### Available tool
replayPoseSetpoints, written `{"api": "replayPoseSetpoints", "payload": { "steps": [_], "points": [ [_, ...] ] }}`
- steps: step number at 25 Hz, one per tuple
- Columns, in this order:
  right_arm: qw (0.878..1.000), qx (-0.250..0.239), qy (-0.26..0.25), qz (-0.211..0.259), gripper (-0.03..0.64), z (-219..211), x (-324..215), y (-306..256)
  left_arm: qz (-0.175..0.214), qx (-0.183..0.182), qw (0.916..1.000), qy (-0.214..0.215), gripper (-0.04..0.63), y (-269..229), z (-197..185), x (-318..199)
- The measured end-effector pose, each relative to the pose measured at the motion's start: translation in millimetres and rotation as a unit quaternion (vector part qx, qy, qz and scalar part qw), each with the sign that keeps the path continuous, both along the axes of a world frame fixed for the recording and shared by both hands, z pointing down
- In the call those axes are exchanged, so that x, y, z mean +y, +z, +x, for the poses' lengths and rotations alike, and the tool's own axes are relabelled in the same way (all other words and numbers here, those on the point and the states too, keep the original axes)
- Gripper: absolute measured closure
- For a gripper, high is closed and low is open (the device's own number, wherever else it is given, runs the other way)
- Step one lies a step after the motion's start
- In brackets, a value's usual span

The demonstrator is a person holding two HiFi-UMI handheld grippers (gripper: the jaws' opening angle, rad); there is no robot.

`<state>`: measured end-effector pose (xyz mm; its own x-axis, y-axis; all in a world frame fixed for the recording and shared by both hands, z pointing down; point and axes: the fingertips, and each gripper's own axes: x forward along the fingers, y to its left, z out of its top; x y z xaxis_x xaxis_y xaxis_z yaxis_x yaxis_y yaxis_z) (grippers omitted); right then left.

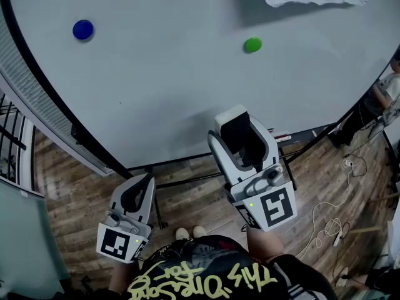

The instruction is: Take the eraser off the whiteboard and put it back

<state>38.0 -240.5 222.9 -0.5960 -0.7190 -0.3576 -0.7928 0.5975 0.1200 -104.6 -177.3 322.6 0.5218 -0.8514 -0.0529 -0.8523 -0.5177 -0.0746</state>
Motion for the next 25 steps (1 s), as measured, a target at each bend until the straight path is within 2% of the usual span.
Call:
{"api": "replayPoseSetpoints", "payload": {
  "steps": [14,25],
  "points": [
    [1.0,-0.004,-0.003,0.007,0.357,0.0,3.0,-9.1,0.003,0.002,1.0,-0.003,0.588,-1.8,0.2,0.6],
    [0.999,-0.001,0.001,0.041,0.359,-8.8,-4.5,-40.1,0.007,0.004,0.9999,-0.009,0.588,-1.9,-6.2,-0.5]
  ]
}}
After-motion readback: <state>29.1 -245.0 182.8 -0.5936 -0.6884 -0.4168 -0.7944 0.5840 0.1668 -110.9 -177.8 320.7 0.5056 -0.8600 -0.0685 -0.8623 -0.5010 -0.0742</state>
